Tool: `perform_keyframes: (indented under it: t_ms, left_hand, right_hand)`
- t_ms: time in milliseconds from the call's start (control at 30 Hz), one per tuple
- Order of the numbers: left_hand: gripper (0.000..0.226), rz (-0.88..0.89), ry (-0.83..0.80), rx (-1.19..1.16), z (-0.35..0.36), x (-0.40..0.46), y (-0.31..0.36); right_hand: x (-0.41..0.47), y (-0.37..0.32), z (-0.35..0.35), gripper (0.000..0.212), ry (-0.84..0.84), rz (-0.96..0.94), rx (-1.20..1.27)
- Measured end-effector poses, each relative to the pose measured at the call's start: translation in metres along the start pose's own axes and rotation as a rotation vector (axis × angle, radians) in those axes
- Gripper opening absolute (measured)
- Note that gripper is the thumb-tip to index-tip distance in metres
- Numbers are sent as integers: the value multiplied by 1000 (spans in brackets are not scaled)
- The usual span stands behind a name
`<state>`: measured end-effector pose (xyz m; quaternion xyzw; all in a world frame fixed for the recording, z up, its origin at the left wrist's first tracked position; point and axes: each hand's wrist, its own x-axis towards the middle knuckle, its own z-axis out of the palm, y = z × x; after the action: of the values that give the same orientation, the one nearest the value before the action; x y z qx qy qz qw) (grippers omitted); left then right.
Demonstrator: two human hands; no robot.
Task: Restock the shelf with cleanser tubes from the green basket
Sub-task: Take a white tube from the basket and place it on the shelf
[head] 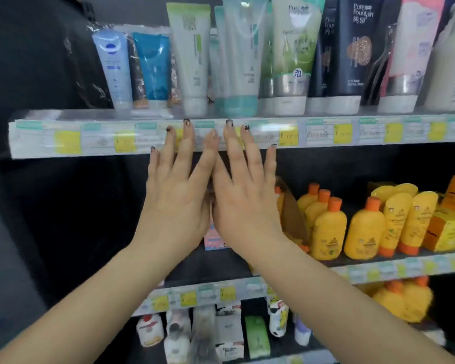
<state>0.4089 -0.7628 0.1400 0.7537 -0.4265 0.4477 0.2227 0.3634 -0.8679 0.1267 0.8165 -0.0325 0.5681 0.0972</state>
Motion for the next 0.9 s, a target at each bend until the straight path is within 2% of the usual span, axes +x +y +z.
perform_keyframes:
  t_ms: [167,333,500,633,733,800,900]
  left_hand:
    - [72,-31,-187,26,41,-81,26]
    - [67,-90,-417,-16,78,-161,61]
    - [84,-125,-692,-65,105,-254,87]
    - [81,-323,-998,-118,119,-330,88]
    - [75,-453,-1190,-215,128,-378,87]
    - [70,-486,-1241,-283,133,-405,95]
    - [65,-538,-1318,-356,142,-442,114]
  right_hand:
    - [-97,4,-1,58,-230,51,-12]
    - [-194,10,0,60,-470,124,-3]
    - [-291,6,-13,88,-770,158,-8]
    - [-360,5,-28,104,-985,187,-42]
    - [-402,6,-38,97,-1084,215,-55]
    - [-423,6,-42,89,-1121,243,-26]
    - [-446,7,-43,90,-1161,277,7]
